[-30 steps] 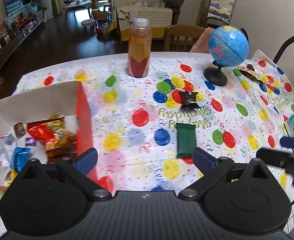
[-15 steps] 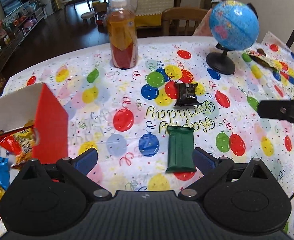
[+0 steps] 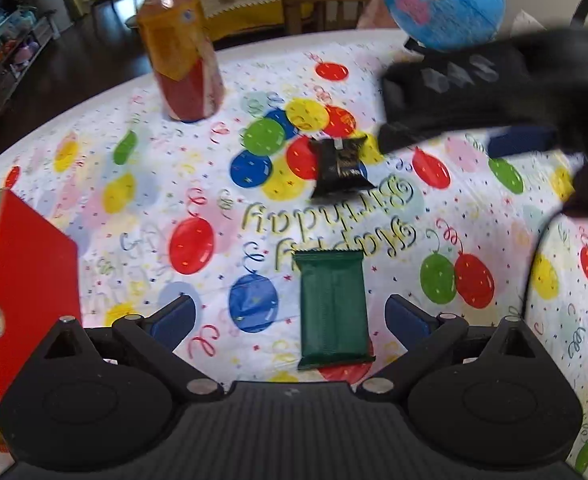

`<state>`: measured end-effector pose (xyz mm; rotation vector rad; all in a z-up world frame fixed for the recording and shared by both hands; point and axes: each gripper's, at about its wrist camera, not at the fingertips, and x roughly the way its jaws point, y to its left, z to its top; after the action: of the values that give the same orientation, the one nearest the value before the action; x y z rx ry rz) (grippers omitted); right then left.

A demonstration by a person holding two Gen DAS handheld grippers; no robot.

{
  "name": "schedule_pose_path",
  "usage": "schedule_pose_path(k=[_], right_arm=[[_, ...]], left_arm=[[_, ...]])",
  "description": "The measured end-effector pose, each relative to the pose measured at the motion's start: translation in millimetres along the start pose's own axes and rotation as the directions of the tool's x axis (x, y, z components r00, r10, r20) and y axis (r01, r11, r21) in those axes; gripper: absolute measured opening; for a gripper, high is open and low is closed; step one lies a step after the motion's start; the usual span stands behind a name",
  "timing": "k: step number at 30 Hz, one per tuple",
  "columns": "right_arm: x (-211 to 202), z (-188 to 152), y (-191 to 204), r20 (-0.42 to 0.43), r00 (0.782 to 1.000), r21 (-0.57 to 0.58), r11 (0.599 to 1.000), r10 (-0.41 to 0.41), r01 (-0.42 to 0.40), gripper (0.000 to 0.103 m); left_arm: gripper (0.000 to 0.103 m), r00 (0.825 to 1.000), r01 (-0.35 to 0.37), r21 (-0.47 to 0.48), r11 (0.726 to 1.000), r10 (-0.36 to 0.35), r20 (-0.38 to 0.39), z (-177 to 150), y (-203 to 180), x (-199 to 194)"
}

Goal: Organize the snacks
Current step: 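Grasp the green bar with the left gripper while the right grasps the black wrapped candy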

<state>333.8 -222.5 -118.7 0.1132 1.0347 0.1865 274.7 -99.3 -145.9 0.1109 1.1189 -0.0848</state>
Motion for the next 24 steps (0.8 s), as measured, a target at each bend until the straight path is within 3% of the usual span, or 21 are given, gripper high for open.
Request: schedule_pose_path(k=[6,9,19,24], right_arm=[[28,11,10,-0.037,0.999,-0.031,1.000,0.004,-0.005,0.090],[41,14,12,-0.058,0.998,-0.040,0.999,-0.002,0.000,0.079],[75,18,23,-0.096,0.995,-0.081,0.997,0.002,-0.010,0.076],[84,16,27,-0.111,0.994,-0.102,0.995,-0.001,-0.010,0.072]], left_arm=[[0.102,0.999,0.017,-0.015,1.000,-0.017,-0.037,1,-7,16],[0.101,0.998,0.026,-0.023,0.999,-0.027,-0.048,2,-11,22],[0.100,0.999,0.002,-0.010,1.000,-0.002,-0.043,3,-19,34],[0.082,0.997,0.014,-0.025,1.000,-0.016,-0.080,4,-18,44]])
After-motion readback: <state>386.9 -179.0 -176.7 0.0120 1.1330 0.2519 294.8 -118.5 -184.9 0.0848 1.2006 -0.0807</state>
